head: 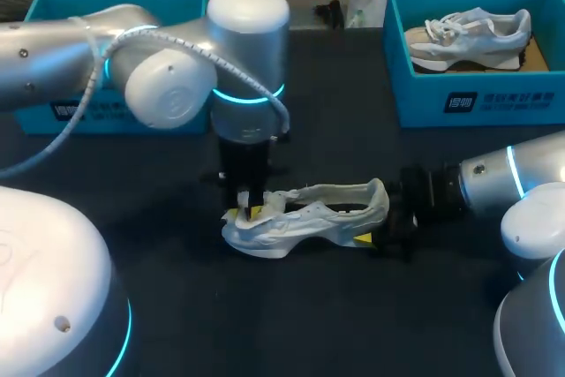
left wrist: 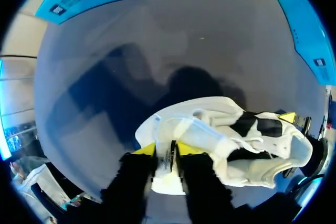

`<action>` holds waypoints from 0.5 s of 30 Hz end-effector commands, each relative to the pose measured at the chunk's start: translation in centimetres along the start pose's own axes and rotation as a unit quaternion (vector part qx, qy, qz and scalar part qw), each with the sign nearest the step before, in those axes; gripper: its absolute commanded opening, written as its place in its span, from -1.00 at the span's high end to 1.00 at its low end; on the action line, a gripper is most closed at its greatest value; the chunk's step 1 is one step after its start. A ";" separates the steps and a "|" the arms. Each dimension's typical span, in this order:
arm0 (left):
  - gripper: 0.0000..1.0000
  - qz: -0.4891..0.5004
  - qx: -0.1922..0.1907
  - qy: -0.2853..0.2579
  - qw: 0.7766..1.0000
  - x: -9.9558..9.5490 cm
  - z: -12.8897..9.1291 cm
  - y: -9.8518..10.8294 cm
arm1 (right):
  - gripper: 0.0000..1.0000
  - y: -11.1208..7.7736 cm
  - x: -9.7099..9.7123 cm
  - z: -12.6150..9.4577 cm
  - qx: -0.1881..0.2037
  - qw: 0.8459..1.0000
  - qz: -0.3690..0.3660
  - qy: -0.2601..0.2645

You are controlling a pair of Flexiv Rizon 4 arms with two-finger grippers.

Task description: Take the shoe out of the shoebox, open the shoe tongue, remove and reinsert the insole, then place the shoe into the shoebox

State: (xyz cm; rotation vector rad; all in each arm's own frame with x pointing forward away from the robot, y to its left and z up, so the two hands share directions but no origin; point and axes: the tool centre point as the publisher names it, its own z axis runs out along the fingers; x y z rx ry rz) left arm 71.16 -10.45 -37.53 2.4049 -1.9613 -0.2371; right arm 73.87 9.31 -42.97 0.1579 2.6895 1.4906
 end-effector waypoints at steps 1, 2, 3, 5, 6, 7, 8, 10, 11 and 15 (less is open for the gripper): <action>-0.30 -0.002 -0.012 0.018 1.000 -0.9 0.5 -0.5 | 1.00 -0.2 0.1 0.6 0.002 1.000 0.000 -0.001; -0.82 -0.004 -0.011 0.016 1.000 -0.9 0.5 -0.5 | 1.00 -0.2 0.1 0.6 0.002 1.000 0.000 -0.001; -1.00 -0.004 -0.013 0.016 1.000 -1.0 0.5 -0.5 | 1.00 -0.2 0.1 0.6 0.002 1.000 0.000 -0.001; -1.00 -0.004 -0.016 0.016 1.000 -1.1 0.4 -0.4 | 1.00 -0.2 0.1 0.6 0.002 1.000 0.000 -0.001; -1.00 -0.003 -0.018 0.017 1.000 -1.1 0.3 -0.4 | 1.00 -0.2 0.1 0.6 0.002 1.000 0.000 -0.001; -1.00 0.008 -0.019 0.020 1.000 -1.1 -0.2 -0.3 | 1.00 -0.2 0.1 0.6 0.002 1.000 0.000 -0.001; -1.00 0.018 -0.016 0.027 0.999 -1.2 -0.8 -0.2 | 1.00 -0.2 0.1 0.6 0.002 1.000 0.000 -0.001; -1.00 0.050 -0.016 0.040 0.998 -1.0 -2.2 0.0 | 1.00 -0.2 0.1 0.6 0.002 1.000 0.000 -0.001; -1.00 0.068 -0.011 0.045 0.997 -0.9 -3.0 0.1 | 1.00 -0.2 0.1 0.6 0.002 1.000 0.000 -0.001; -1.00 0.141 -0.008 0.042 0.989 0.5 -5.7 0.4 | 1.00 -0.2 0.1 0.6 0.002 1.000 0.000 -0.001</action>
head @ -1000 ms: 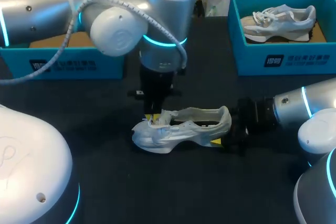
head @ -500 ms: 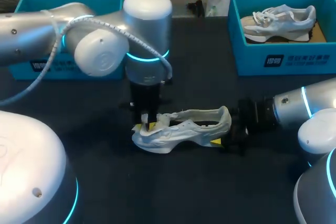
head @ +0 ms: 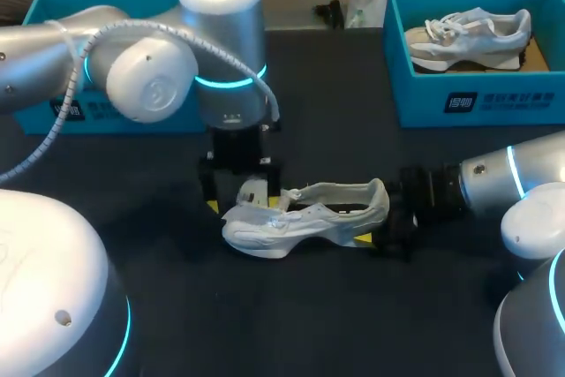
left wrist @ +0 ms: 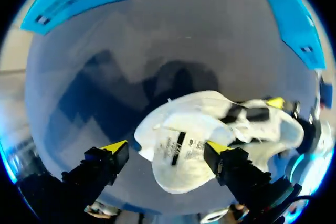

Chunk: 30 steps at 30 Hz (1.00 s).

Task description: Take the shoe out of the shoebox, open the shoe tongue, remove and reinsert the insole, then place the shoe into the shoebox

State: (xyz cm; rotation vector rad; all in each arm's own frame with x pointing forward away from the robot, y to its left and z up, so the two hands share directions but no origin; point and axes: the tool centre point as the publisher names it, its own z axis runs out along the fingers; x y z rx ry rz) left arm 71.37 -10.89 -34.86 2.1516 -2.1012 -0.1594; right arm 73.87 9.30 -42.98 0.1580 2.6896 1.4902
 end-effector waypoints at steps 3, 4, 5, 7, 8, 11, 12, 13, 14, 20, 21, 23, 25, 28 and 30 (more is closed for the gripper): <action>-1.00 0.102 0.027 -0.013 0.994 2.0 -4.3 0.4 | 1.00 -0.2 0.1 0.6 0.002 1.000 0.000 -0.001; -1.00 0.113 0.037 -0.011 0.993 2.4 -4.8 0.4 | 1.00 -0.2 0.1 0.6 0.002 1.000 0.000 -0.001; -1.00 0.127 0.032 -0.009 0.991 2.7 -5.1 0.3 | 1.00 -0.2 0.1 0.6 0.002 1.000 0.000 -0.001; -1.00 0.162 0.034 -0.015 0.986 3.7 -6.2 0.1 | 1.00 -0.2 0.1 0.6 0.002 1.000 0.000 -0.001; -1.00 0.184 0.029 -0.022 0.982 4.1 -6.5 0.0 | 1.00 -0.2 0.1 0.6 0.002 1.000 0.000 -0.001; -1.00 0.242 0.040 -0.037 0.969 5.2 -7.3 -0.5 | 1.00 -0.2 0.1 0.6 0.002 1.000 0.000 -0.001; -1.00 0.267 0.044 -0.037 0.962 5.5 -7.6 -0.5 | 1.00 -0.2 0.1 0.6 0.002 1.000 0.000 -0.001; -1.00 0.295 0.046 -0.047 0.953 5.8 -7.9 -0.6 | 1.00 -0.2 0.1 0.6 0.002 1.000 0.000 -0.001; -1.00 0.313 0.060 -0.052 0.946 6.2 -8.1 -0.7 | 1.00 -0.2 0.1 0.6 0.002 1.000 0.000 -0.001; -1.00 0.477 0.118 -0.084 0.867 7.7 -10.2 -0.8 | 1.00 -0.2 0.1 0.6 0.002 1.000 0.000 -0.001; -1.00 0.496 0.126 -0.077 0.856 7.8 -10.6 -0.8 | 1.00 -0.2 0.1 0.6 0.002 1.000 0.000 -0.001; -1.00 0.538 0.133 -0.072 0.829 8.1 -11.6 -0.9 | 1.00 -0.2 0.1 0.6 0.002 1.000 0.000 -0.001; -1.00 0.576 0.138 -0.082 0.802 8.5 -12.1 -1.0 | 1.00 -0.2 0.1 0.6 0.002 1.000 0.000 -0.001; -1.00 0.624 0.141 -0.079 0.765 9.3 -12.6 -1.3 | 1.00 -0.2 0.1 0.6 0.002 1.000 0.000 -0.001; -1.00 0.654 0.133 -0.075 0.741 9.9 -12.9 -1.4 | 1.00 -0.2 0.1 0.6 0.002 1.000 0.000 -0.001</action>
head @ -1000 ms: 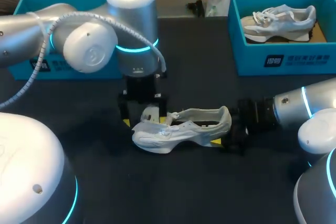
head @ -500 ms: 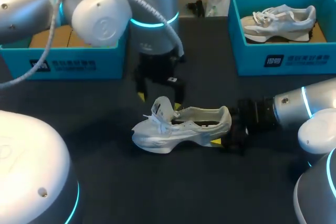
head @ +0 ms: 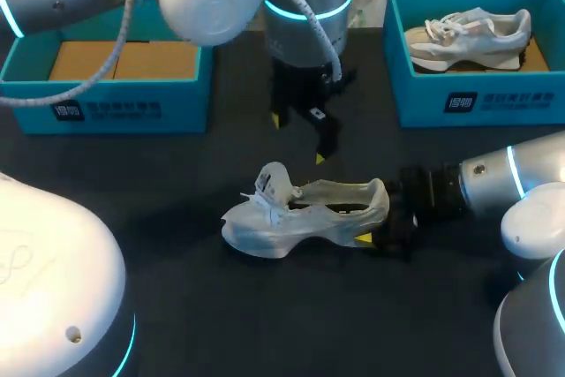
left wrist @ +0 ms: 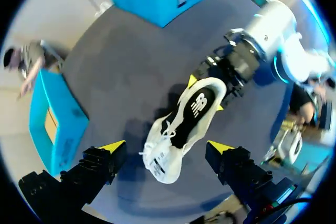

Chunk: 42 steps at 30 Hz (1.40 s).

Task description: Take the shoe out of the shoebox, open the shoe tongue, remove and reinsert the insole, then place the shoe into the shoebox

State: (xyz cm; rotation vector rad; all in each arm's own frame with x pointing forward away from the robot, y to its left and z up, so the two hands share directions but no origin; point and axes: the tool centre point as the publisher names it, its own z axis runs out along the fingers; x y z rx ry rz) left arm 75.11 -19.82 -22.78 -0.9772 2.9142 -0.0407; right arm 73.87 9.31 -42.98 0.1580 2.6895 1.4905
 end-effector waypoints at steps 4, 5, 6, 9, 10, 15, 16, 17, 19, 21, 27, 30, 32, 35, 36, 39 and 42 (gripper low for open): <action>-1.00 0.289 0.061 0.000 0.955 1.3 -0.7 -1.3 | 1.00 -0.2 0.1 0.6 0.002 1.000 0.000 -0.001; -1.00 0.304 0.067 0.008 0.950 1.5 -0.8 -1.5 | 1.00 -0.2 0.1 0.6 0.002 1.000 0.000 -0.001; -0.44 0.308 0.071 0.019 0.948 1.8 -0.8 -1.6 | 1.00 -0.2 0.1 0.6 0.002 1.000 0.000 -0.001; 1.00 0.337 0.089 0.062 0.935 2.4 -0.7 -1.7 | 1.00 -0.2 0.1 0.6 0.002 1.000 0.000 -0.001; 1.00 0.339 0.095 0.070 0.933 2.6 -0.6 -1.8 | 1.00 -0.2 0.1 0.6 0.002 1.000 0.000 -0.001; 1.00 0.317 0.070 0.107 0.940 4.1 -0.5 -2.6 | 1.00 -0.2 0.1 0.6 0.002 1.000 0.000 -0.001; 1.00 0.317 0.070 0.107 0.940 4.1 -0.5 -2.6 | 1.00 -0.2 0.1 0.6 0.002 1.000 0.000 -0.001; 1.00 0.317 0.070 0.107 0.940 4.1 -0.5 -2.6 | 1.00 -0.2 0.1 0.6 0.002 1.000 0.000 -0.001; 1.00 0.317 0.070 0.107 0.940 4.1 -0.5 -2.6 | 1.00 -0.2 0.1 0.6 0.002 1.000 0.000 -0.001; 1.00 0.317 0.070 0.107 0.940 4.1 -0.5 -2.6 | 1.00 -0.2 0.1 0.6 0.002 1.000 0.000 -0.001; 1.00 0.317 0.070 0.107 0.940 4.1 -0.5 -2.6 | 1.00 -0.2 0.1 0.6 0.002 1.000 0.000 -0.001; 1.00 0.317 0.070 0.107 0.940 4.1 -0.5 -2.6 | 1.00 -0.2 0.1 0.6 0.002 1.000 0.000 -0.001; 1.00 0.317 0.070 0.107 0.940 4.1 -0.5 -2.6 | 1.00 -0.2 0.1 0.6 0.002 1.000 0.000 -0.001; 1.00 0.339 0.074 0.114 0.931 4.5 1.5 -2.1 | 1.00 -0.2 0.1 0.6 0.002 1.000 0.000 -0.001; 1.00 0.338 0.062 0.117 0.932 4.6 2.2 -1.9 | 1.00 -0.2 0.1 0.6 0.002 1.000 0.000 -0.001; 1.00 0.354 0.059 0.125 0.925 5.0 4.0 -1.7 | 1.00 -0.2 0.1 0.6 0.002 1.000 0.000 -0.001; 1.00 0.362 0.066 0.120 0.922 5.4 5.5 -1.6 | 1.00 -0.2 0.1 0.6 0.002 1.000 0.000 -0.001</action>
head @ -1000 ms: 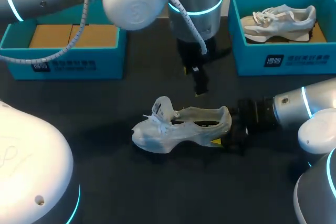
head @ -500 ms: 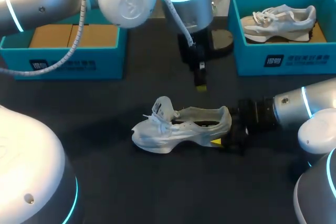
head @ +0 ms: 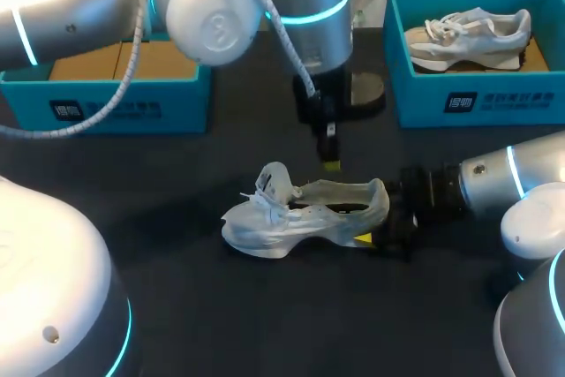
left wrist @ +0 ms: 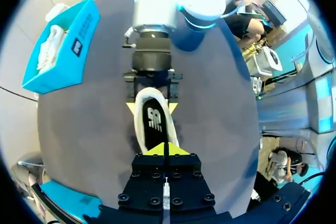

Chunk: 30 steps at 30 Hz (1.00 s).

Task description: Take the shoe out of the shoebox, open the shoe tongue, remove and reinsert the insole, then place the shoe into the shoebox

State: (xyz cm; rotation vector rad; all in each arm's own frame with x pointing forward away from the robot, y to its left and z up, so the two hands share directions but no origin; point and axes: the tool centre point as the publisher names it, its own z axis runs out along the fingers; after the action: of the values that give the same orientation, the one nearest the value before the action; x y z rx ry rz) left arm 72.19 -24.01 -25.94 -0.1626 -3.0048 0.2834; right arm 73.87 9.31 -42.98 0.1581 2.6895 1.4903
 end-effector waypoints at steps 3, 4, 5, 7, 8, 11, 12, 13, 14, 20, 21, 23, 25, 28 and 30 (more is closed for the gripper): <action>1.00 0.002 0.007 0.000 1.000 -0.3 3.0 0.1 | 1.00 -0.2 0.1 0.6 0.002 1.000 0.000 -0.001; 1.00 0.002 0.007 0.000 1.000 -0.3 3.0 0.1 | 1.00 -0.2 0.1 0.6 0.002 1.000 0.000 -0.001; 1.00 0.002 0.007 0.000 1.000 -0.3 3.0 0.1 | 1.00 -0.2 0.1 0.6 0.002 1.000 0.000 -0.001; 1.00 0.002 0.007 0.000 1.000 -0.3 3.0 0.1 | 1.00 -0.2 0.1 0.6 0.002 1.000 0.000 -0.001; 1.00 0.002 0.007 0.000 1.000 -0.3 3.0 0.1 | 1.00 -0.2 0.1 0.6 0.002 1.000 0.000 -0.001; 1.00 0.002 0.007 0.000 1.000 -0.3 3.0 0.1 | 1.00 -0.2 0.1 0.6 0.002 1.000 0.000 -0.001; 1.00 0.002 0.007 0.000 1.000 -0.3 3.0 0.1 | 1.00 -0.2 0.1 0.6 0.002 1.000 0.000 -0.001; 1.00 0.002 0.007 0.000 1.000 -0.3 3.0 0.1 | 1.00 -0.2 0.1 0.6 0.002 1.000 0.000 -0.001; 1.00 0.002 0.007 0.000 1.000 -0.3 3.0 0.1 | 1.00 -0.2 0.1 0.6 0.002 1.000 0.000 -0.001; 1.00 0.044 -0.010 0.010 0.999 -0.2 5.3 -0.1 | 1.00 -0.2 0.1 0.6 0.002 1.000 0.000 -0.001; 1.00 0.047 -0.015 0.000 0.999 -0.2 5.9 -0.1 | 1.00 -0.2 0.1 0.6 0.002 1.000 0.000 -0.001; 1.00 0.053 -0.017 0.006 0.998 -0.4 6.6 -0.1 | 1.00 -0.2 0.1 0.6 0.002 1.000 0.000 -0.001; 1.00 0.051 -0.023 -0.001 0.998 -0.7 7.3 0.0 | 1.00 -0.2 0.1 0.6 0.002 1.000 0.000 -0.001; 1.00 0.050 -0.023 -0.003 0.999 -1.2 8.0 -0.1 | 1.00 -0.2 0.1 0.6 0.002 1.000 0.000 -0.001; 1.00 0.049 -0.022 -0.005 0.999 -1.5 8.4 -0.1 | 1.00 -0.2 0.1 0.6 0.002 1.000 0.000 -0.001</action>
State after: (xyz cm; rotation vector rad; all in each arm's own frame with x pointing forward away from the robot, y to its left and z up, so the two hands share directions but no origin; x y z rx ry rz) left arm 72.18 -25.09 -33.41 -0.3135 -3.0259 0.2368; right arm 73.87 9.31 -42.98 0.1582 2.6894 1.4904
